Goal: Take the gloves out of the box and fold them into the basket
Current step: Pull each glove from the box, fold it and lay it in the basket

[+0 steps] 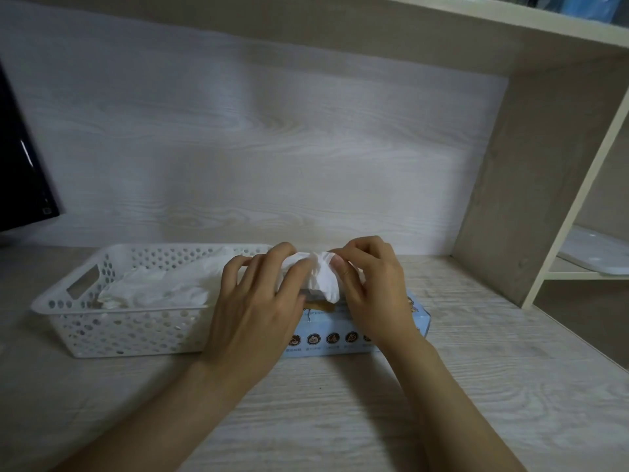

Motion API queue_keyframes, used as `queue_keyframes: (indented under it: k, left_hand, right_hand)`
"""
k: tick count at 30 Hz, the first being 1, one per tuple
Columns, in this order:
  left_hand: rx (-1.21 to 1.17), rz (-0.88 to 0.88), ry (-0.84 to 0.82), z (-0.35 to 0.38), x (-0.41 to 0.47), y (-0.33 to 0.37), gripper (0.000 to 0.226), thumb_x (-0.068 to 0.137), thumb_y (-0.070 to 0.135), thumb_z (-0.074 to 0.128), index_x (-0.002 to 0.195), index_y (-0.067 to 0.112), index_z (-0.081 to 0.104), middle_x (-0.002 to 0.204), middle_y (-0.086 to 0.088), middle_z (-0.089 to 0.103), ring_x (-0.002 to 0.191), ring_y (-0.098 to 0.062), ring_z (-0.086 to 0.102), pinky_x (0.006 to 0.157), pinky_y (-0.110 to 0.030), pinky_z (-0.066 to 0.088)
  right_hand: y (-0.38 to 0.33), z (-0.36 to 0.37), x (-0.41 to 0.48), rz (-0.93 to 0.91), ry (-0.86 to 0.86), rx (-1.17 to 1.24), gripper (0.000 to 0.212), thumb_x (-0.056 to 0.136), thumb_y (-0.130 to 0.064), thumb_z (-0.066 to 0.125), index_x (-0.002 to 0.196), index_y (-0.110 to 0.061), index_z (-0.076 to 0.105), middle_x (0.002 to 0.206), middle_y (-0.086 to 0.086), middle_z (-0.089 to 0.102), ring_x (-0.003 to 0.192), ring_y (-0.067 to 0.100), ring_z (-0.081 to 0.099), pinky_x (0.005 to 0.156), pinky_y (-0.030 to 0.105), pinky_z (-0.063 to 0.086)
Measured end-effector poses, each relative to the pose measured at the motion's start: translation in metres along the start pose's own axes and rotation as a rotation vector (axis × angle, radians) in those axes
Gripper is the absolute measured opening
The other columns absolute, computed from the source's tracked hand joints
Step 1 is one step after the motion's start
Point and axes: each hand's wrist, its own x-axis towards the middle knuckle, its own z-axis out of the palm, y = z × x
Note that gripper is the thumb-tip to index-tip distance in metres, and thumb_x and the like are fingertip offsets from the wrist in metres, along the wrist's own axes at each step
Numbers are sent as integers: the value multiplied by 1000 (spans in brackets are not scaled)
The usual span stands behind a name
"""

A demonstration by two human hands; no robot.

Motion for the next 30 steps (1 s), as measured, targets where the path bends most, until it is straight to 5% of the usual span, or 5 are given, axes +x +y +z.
queue_keyframes:
  k: [3, 6, 11, 21, 30]
  left_hand:
    - [2, 9, -46, -1, 1, 0, 47, 97, 33, 70, 141, 20, 61, 147, -7, 55, 115, -26, 63, 104, -50, 40]
    - [-5, 26, -61, -1, 4, 3, 36, 100, 34, 68, 133, 21, 66, 149, -6, 55, 118, -28, 61, 105, -52, 40]
    - [52, 178, -91, -2, 2, 9, 47, 85, 2, 63, 128, 19, 65, 145, -6, 52, 116, -32, 57, 103, -54, 40]
    - [-5, 252, -319, -7, 7, 8, 47, 74, 5, 47, 112, 18, 72, 137, -1, 58, 108, -25, 60, 95, -47, 46]
    - [-37, 242, -349, -8, 8, 8, 38, 76, 11, 60, 113, 20, 58, 80, 8, 62, 80, -22, 58, 94, -45, 46]
  right_hand:
    - [-6, -3, 1, -19, 48, 61, 25, 108, -23, 57, 119, -22, 79, 108, -4, 54, 100, 15, 56, 87, 27, 48]
    - [-13, -7, 3, -3, 103, 139, 23, 108, -11, 58, 118, -16, 77, 106, -1, 61, 97, 6, 61, 82, 12, 43]
    - [-16, -6, 3, 42, 103, 210, 22, 110, -15, 54, 106, -17, 76, 95, -8, 73, 86, 11, 69, 72, 22, 50]
    - [-21, -12, 7, 274, 391, 325, 21, 110, -23, 52, 97, -21, 68, 94, -4, 68, 82, 15, 63, 70, 24, 46]
    - [-21, -24, 8, 426, 481, 440, 10, 100, -12, 63, 103, -22, 63, 59, -7, 54, 53, 9, 48, 56, 28, 42]
